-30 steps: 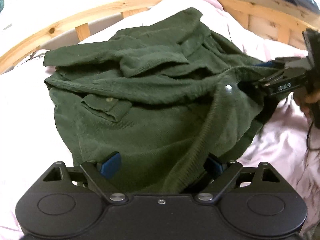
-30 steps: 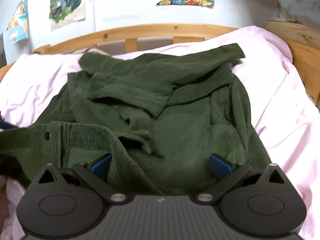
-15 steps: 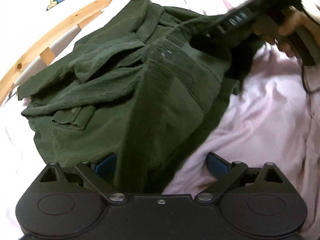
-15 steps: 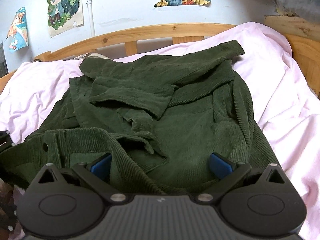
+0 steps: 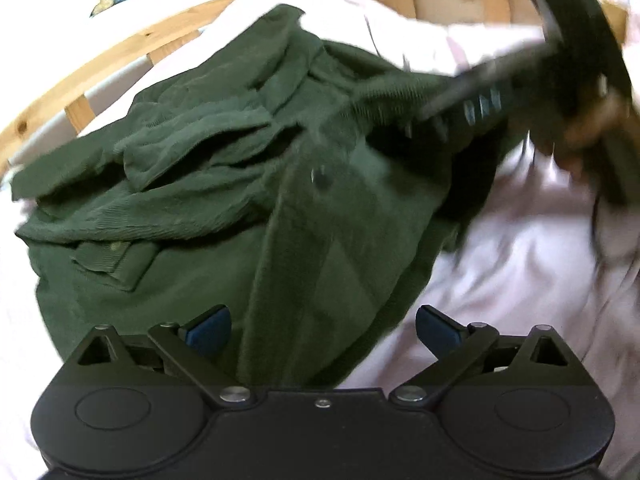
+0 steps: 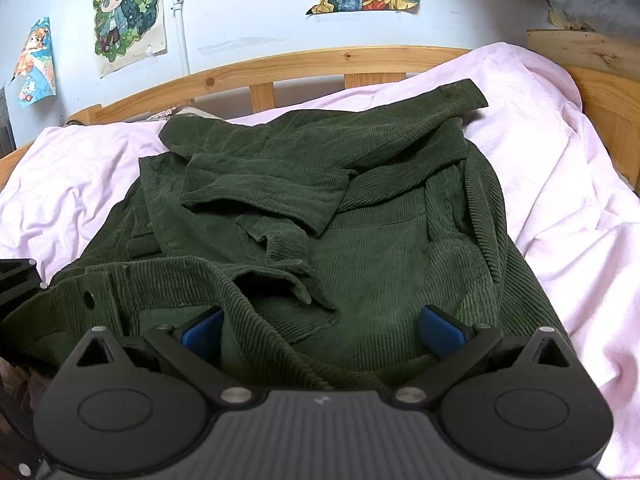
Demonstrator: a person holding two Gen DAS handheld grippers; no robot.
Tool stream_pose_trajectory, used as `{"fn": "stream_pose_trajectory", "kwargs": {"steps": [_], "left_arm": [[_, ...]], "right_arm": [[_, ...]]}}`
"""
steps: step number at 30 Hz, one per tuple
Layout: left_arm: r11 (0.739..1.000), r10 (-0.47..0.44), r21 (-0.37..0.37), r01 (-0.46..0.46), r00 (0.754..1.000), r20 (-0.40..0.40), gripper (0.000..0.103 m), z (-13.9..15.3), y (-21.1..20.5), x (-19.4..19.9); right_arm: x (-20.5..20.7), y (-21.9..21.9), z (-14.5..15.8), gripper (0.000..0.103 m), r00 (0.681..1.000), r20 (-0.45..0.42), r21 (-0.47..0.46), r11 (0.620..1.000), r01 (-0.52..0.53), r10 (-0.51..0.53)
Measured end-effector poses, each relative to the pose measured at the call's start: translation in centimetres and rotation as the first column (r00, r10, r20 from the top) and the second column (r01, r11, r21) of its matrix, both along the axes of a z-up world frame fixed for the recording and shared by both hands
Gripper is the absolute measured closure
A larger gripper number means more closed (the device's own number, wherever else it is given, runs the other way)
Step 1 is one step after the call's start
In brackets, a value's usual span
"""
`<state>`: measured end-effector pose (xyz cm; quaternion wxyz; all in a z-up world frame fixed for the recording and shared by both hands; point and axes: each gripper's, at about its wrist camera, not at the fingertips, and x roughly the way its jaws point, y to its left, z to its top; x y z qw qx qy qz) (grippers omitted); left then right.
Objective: Fold large clothes
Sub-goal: 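Close the left gripper on the hem while the right gripper holds the hem raised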
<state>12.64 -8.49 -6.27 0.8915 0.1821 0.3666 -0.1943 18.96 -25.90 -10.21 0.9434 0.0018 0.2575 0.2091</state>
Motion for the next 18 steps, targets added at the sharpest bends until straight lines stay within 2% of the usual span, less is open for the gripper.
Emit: {"fn": "stream_pose_trajectory", "kwargs": {"steps": [1,3,8,18], "left_arm": [[1.000,0.008,-0.010,-0.008,1.000,-0.002,0.003,0.1,-0.2,0.3],[1.000,0.018,0.022,-0.018,1.000,0.002,0.003,-0.3,-0.9,1.0],[0.993,-0.041,0.108,0.039,0.999,0.014,0.003,-2.0,-2.3,0.7],[0.983,-0.044,0.178,0.034,0.998,0.051,0.003,-2.2,-0.7,-0.9]], "right_arm": [[0.0,0.0,0.0,0.001,1.000,0.000,0.002,1.000,0.001,-0.001],[-0.1,0.0,0.0,0.001,1.000,0.000,0.003,1.000,0.001,-0.001],[-0.2,0.0,-0.1,0.001,1.000,0.004,-0.005,1.000,-0.005,0.005],[-0.3,-0.1,-0.1,0.000,1.000,0.000,0.004,1.000,-0.004,0.004]]}}
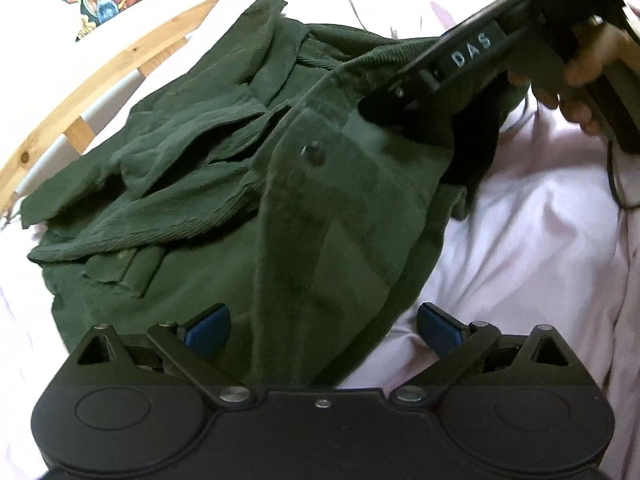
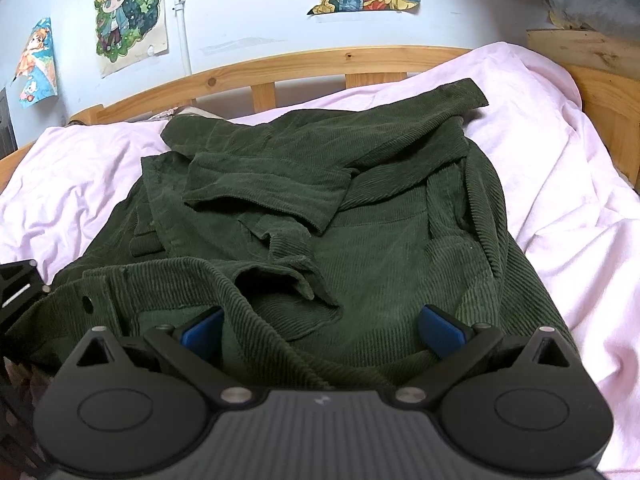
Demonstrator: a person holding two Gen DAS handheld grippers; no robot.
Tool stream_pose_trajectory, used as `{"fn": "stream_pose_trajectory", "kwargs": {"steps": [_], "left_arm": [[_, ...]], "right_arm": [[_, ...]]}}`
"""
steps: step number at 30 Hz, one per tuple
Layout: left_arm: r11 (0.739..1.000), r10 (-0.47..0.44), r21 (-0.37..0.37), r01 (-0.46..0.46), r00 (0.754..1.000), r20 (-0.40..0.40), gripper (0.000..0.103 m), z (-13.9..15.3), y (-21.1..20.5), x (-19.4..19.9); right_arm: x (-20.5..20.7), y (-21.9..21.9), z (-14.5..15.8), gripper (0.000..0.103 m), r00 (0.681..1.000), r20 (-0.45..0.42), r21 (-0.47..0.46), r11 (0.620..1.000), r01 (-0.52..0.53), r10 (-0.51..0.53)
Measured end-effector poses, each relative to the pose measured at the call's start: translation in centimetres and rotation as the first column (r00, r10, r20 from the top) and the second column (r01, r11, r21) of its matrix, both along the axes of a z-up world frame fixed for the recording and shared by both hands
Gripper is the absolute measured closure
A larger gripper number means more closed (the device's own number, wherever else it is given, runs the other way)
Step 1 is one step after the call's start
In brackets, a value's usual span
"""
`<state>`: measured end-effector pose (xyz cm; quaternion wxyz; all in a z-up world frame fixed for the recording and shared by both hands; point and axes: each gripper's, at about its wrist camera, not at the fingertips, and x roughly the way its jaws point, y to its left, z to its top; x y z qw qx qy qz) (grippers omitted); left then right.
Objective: Fold large clothes
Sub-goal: 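Close the left gripper on the hem while the right gripper holds the hem raised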
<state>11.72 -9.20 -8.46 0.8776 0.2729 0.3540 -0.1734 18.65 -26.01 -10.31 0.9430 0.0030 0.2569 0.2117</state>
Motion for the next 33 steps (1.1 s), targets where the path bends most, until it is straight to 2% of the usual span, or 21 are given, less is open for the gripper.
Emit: {"fn": "stream_pose_trajectory", "kwargs": {"steps": [2,4,8,10,14,17,19,20,22,25,30,33], "left_arm": [[1.000,0.016,0.005,-0.016,1.000,0.013,0.004,0.1,0.6,-0.3],[0.999,0.044,0.005,-0.044,0.999,0.022,0.010,0.3,1.3,-0.4],[0.995,0.098,-0.019,-0.097,0.995,0.032,0.012,0.9,2.8,-0.4],[0.994,0.109,-0.026,-0.108,0.993,0.041,0.017,1.3,3.1,-0.5],[0.997,0.067,0.038,-0.072,0.993,0.102,0.030,1.6,3.1,-1.9],[0.998,0.019,0.054,-0.024,0.995,0.100,0.052,1.6,3.1,-2.6],[0.999,-0.005,0.046,0.002,0.996,0.086,0.078,1.9,3.0,-2.5],[0.999,-0.010,0.043,0.006,0.996,0.093,0.080,2.1,2.9,-2.5],[1.000,-0.008,0.028,0.005,0.994,0.108,0.091,2.8,2.9,-2.1],[0.999,0.018,-0.037,-0.014,0.995,0.102,0.093,4.3,3.5,-0.3],[0.986,0.066,-0.156,-0.053,0.995,0.076,0.094,7.4,4.8,3.4],[0.976,0.083,-0.206,-0.074,0.996,0.039,0.095,8.9,5.2,5.5]], "right_arm": [[0.0,0.0,0.0,0.000,1.000,-0.002,0.002,1.000,0.002,-0.002],[0.0,0.0,0.0,0.000,1.000,-0.002,0.003,1.000,0.003,-0.003],[0.0,0.0,0.0,0.000,1.000,-0.003,0.005,1.000,0.004,-0.004],[0.0,-0.1,0.0,0.000,1.000,-0.005,0.010,1.000,0.008,-0.008],[-0.2,-0.6,0.2,0.000,1.000,-0.008,0.025,1.000,0.009,-0.008],[-1.1,-0.9,0.8,0.000,1.000,-0.002,0.025,1.000,-0.009,0.010],[-2.3,-1.1,1.4,0.000,0.999,0.023,0.010,0.999,-0.033,0.033],[-2.9,-1.1,1.7,0.000,0.998,0.041,-0.008,0.999,-0.045,0.045],[-4.4,-0.9,2.2,0.000,0.993,0.087,-0.072,0.995,-0.072,0.079],[-6.6,-0.5,3.0,0.000,0.979,0.152,-0.174,0.979,-0.107,0.134],[-9.3,0.4,3.4,0.000,0.954,0.170,-0.232,0.951,-0.204,0.246],[-9.6,2.8,2.6,0.000,0.946,0.160,-0.366,0.907,-0.208,0.282]]}}
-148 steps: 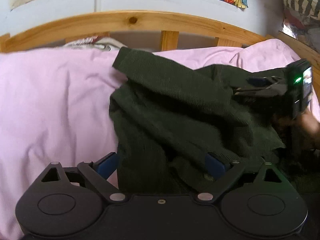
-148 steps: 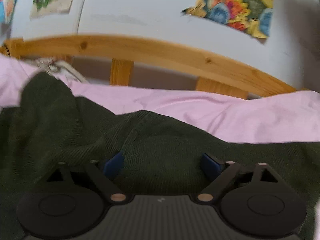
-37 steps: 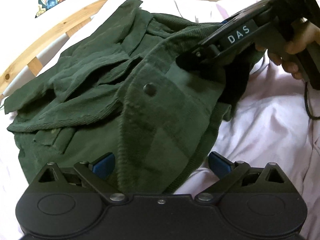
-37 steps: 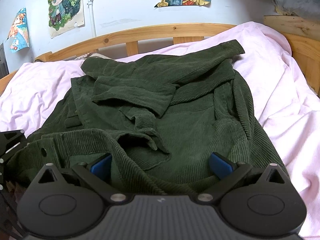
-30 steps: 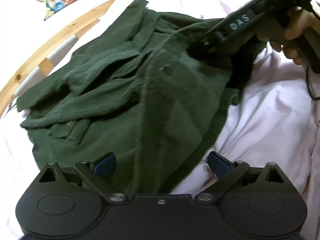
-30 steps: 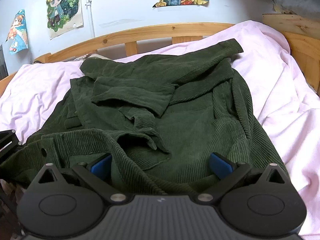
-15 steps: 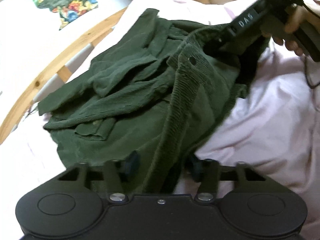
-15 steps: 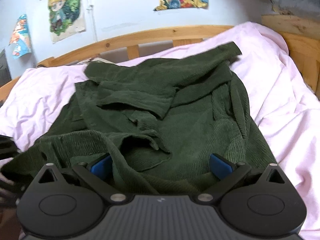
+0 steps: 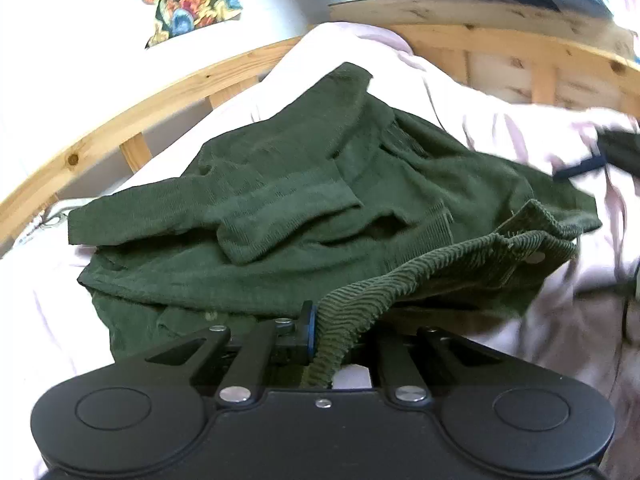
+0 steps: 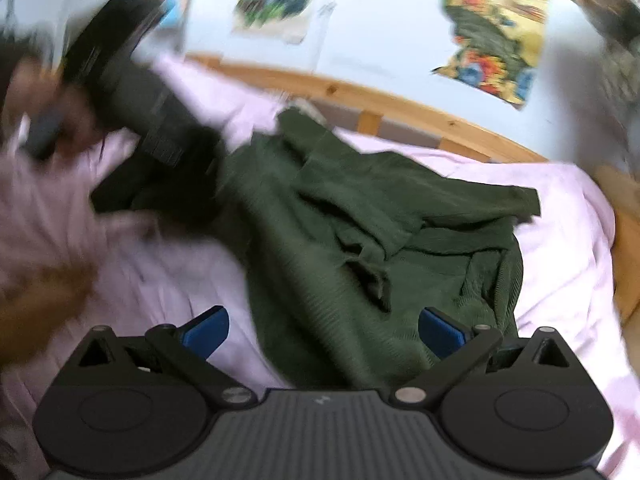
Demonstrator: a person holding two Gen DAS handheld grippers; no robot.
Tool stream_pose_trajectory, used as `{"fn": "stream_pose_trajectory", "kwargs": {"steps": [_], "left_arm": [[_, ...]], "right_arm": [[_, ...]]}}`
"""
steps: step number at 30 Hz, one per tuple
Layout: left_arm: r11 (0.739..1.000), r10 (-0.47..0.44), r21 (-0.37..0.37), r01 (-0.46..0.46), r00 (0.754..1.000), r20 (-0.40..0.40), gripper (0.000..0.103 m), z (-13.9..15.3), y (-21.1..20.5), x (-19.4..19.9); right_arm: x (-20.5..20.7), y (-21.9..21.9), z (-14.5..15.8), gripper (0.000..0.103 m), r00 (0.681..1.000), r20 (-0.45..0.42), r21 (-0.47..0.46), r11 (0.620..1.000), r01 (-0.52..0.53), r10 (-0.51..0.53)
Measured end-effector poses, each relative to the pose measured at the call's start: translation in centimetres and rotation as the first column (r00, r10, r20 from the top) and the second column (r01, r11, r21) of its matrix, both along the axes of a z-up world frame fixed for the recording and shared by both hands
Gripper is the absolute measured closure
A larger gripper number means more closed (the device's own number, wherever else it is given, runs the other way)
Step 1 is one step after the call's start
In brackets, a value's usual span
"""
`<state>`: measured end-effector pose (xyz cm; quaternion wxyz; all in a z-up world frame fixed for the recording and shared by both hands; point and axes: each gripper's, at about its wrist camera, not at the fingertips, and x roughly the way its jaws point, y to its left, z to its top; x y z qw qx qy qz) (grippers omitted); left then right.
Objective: Fold large clothes
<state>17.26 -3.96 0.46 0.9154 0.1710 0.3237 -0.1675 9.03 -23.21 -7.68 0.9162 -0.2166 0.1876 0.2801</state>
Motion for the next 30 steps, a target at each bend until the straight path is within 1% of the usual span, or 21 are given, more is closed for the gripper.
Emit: {"fn": "stream_pose_trajectory", "kwargs": {"steps": [2,5,8,11,13,15,18,20,22,24,25,26,27,28,29,30], "left_arm": [[1.000,0.011,-0.022,-0.011,1.000,-0.011,0.095,0.6,0.3,1.1],[0.999,0.019,-0.044,-0.020,1.000,-0.025,0.095,1.0,0.6,1.8],[0.998,0.021,-0.056,-0.022,0.999,-0.028,0.095,0.9,1.0,1.5],[0.998,0.025,-0.060,-0.027,0.999,-0.030,0.094,0.6,1.4,0.7],[0.998,0.026,-0.048,-0.027,0.999,-0.024,0.093,0.2,1.6,-0.1],[0.999,0.024,-0.033,-0.024,1.000,-0.020,0.092,-0.1,1.9,-0.7],[0.999,0.028,-0.031,-0.028,0.999,-0.024,0.091,-0.5,2.2,-1.1],[0.999,0.033,-0.038,-0.033,0.999,-0.023,0.091,-0.5,2.5,-1.1],[0.998,0.041,-0.048,-0.042,0.999,-0.020,0.091,-0.4,2.7,-1.1],[0.997,0.055,-0.060,-0.056,0.998,-0.021,0.088,-0.5,3.0,-1.4],[0.996,0.061,-0.064,-0.062,0.998,-0.022,0.087,-0.7,3.1,-1.6],[0.996,0.063,-0.062,-0.064,0.998,-0.022,0.086,-0.9,3.2,-1.9],[0.997,0.062,-0.052,-0.063,0.998,-0.019,0.085,-1.3,3.2,-2.4],[0.997,0.062,-0.038,-0.063,0.998,-0.014,0.084,-1.8,3.1,-2.9],[0.998,0.061,-0.022,-0.061,0.998,-0.009,0.083,-2.3,3.1,-3.5],[0.998,0.058,-0.009,-0.058,0.998,-0.004,0.080,-2.9,3.1,-4.1]], "right_arm": [[0.4,1.7,-1.2,0.000,1.000,0.012,-0.091,0.996,0.014,-0.013],[1.8,3.6,-3.1,0.000,0.997,0.055,-0.187,0.980,0.061,-0.051],[3.4,4.2,-4.7,0.000,0.992,0.076,-0.281,0.952,0.117,-0.099],[3.9,3.2,-5.2,0.000,0.983,0.110,-0.340,0.924,0.176,-0.147],[4.0,2.0,-5.4,0.000,0.979,0.126,-0.381,0.904,0.195,-0.158],[4.2,0.8,-5.4,0.000,0.977,0.149,-0.425,0.882,0.205,-0.156],[4.2,-1.3,-5.5,0.001,0.972,0.193,-0.503,0.837,0.214,-0.133],[3.9,-2.5,-5.3,0.001,0.972,0.213,-0.522,0.828,0.203,-0.104],[3.6,-3.2,-5.3,0.008,0.975,0.209,-0.521,0.835,0.179,-0.079],[3.3,-3.3,-5.5,0.025,0.981,0.186,-0.520,0.840,0.152,-0.063],[3.2,-3.4,-5.7,0.030,0.984,0.174,-0.522,0.843,0.131,-0.045],[3.1,-3.4,-5.8,0.043,0.984,0.174,-0.531,0.839,0.118,-0.028],[3.0,-3.3,-6.0,0.064,0.983,0.181,-0.542,0.833,0.110,-0.012],[2.8,-3.2,-6.0,0.075,0.983,0.182,-0.543,0.833,0.104,-0.005],[2.7,-3.0,-5.8,0.090,0.984,0.177,-0.534,0.839,0.101,-0.005],[2.6,-3.1,-5.5,0.089,0.985,0.172,-0.521,0.848,0.099,-0.009]]}}
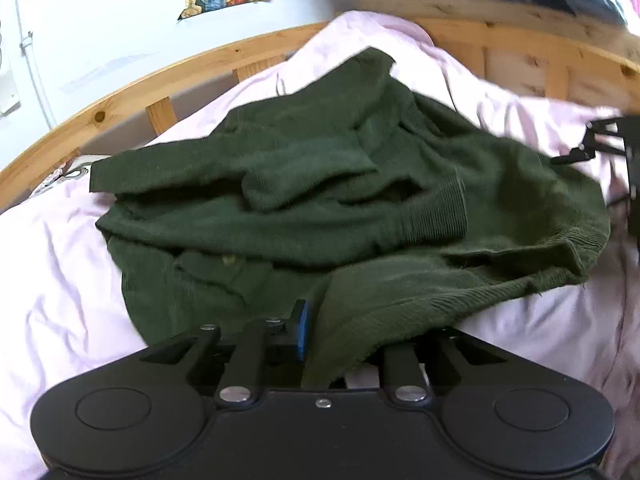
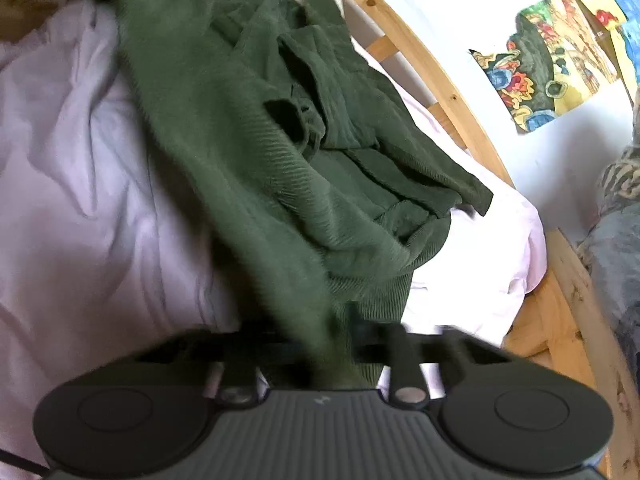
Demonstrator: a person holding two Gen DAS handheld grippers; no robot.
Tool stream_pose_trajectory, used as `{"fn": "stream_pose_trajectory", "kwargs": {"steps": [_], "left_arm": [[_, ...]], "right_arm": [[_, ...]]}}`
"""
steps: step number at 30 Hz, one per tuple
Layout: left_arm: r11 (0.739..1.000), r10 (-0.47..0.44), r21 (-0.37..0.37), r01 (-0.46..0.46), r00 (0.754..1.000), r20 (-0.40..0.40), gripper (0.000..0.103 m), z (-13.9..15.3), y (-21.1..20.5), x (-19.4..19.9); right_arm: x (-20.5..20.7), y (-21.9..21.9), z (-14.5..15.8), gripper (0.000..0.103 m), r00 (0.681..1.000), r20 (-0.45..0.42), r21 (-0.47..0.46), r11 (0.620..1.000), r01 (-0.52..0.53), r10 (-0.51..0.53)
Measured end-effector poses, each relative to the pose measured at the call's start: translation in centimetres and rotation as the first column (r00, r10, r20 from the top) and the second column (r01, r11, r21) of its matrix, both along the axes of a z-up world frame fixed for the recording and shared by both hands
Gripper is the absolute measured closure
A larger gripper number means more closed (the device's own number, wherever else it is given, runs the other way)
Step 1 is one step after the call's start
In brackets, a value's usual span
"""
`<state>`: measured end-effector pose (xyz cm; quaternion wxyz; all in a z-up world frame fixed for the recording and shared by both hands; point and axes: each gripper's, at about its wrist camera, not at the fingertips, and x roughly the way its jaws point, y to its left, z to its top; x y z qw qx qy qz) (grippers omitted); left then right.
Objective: Fold large clothes
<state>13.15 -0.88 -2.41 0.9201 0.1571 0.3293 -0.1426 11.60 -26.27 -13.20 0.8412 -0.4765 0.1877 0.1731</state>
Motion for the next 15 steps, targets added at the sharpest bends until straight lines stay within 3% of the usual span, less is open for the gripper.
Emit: {"fn": "stream_pose_trajectory", "kwargs": {"steps": [4,7,11,12,14,15], "left_arm": [[0.995,0.087,0.059,-0.086,0.996,-0.028,0.071,-2.5,0.0,-2.1],[0.985,0.170,0.034,-0.168,0.983,-0.069,0.070,-3.8,0.5,-3.1],[0.980,0.176,0.094,-0.176,0.984,0.003,0.067,-4.5,0.2,-4.7],[0.979,0.167,0.115,-0.168,0.986,0.016,0.069,-4.5,0.1,-4.8],[0.981,0.144,0.126,-0.146,0.989,0.026,0.090,-4.4,0.1,-5.2],[0.982,0.145,0.114,-0.148,0.989,0.032,0.093,-4.1,0.1,-5.5]], "right_arm": [[0.7,-0.7,2.5,0.089,0.999,0.005,0.092,0.995,0.031,-0.031],[1.7,-1.0,4.8,0.089,0.998,-0.015,0.192,0.980,0.061,-0.059],[2.2,-1.1,6.3,0.089,0.996,-0.037,0.260,0.962,0.089,-0.082],[2.2,-1.1,6.4,0.089,0.995,-0.043,0.268,0.958,0.098,-0.090],[1.8,-1.3,6.4,0.090,0.992,-0.053,0.293,0.948,0.122,-0.112],[1.5,-1.4,6.5,0.091,0.991,-0.055,0.306,0.943,0.133,-0.122]]}}
